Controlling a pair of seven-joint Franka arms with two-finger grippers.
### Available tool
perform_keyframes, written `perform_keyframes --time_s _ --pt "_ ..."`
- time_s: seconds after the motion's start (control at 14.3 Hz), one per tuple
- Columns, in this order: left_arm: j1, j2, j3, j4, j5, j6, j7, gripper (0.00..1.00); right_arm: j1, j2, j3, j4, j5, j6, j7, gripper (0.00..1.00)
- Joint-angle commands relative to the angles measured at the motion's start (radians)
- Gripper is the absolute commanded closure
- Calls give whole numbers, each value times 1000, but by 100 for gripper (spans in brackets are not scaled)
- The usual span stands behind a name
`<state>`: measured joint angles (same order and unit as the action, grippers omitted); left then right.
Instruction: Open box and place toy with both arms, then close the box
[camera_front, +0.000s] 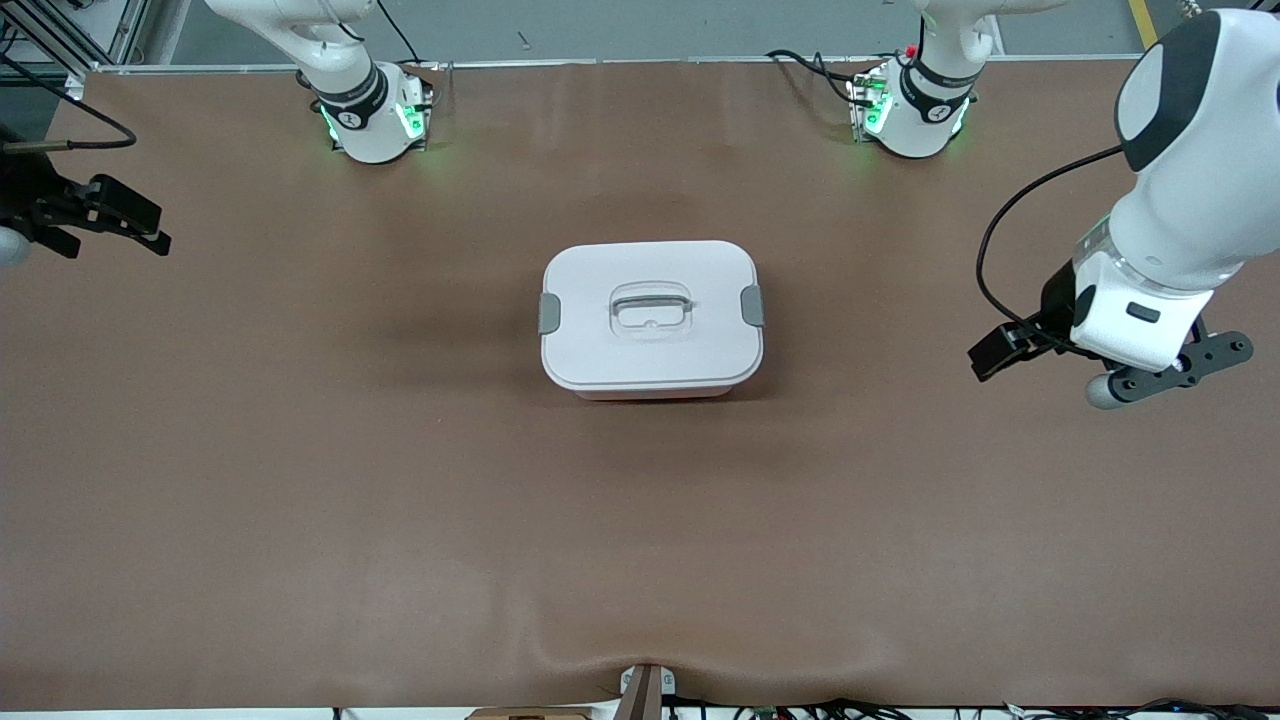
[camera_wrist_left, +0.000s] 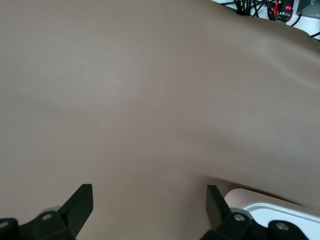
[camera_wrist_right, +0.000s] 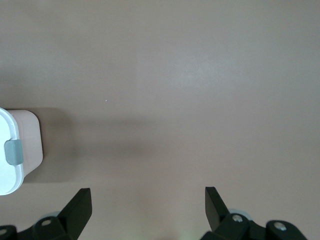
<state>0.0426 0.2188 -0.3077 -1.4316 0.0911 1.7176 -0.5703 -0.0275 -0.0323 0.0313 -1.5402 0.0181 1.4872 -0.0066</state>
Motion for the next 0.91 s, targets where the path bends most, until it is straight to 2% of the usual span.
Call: perform_keyframes --time_s 0.0,0.49,0.63,0.7,0.84 --pt "22 -21 -4 -3 -17 -21 58 0 -14 -1 12 5 -7 -10 14 0" --pt "88 -21 -4 -3 -30 -27 148 0 -17 -1 12 3 -7 -13 17 0" --pt "74 -33 5 -4 -24 -30 159 0 -19 2 12 8 -6 -12 13 0" --pt "65 -44 24 -7 -24 -41 171 0 -17 9 12 14 -10 -13 13 0" --pt "7 -53 131 -7 -30 -71 263 0 -19 17 12 20 -9 -13 11 0"
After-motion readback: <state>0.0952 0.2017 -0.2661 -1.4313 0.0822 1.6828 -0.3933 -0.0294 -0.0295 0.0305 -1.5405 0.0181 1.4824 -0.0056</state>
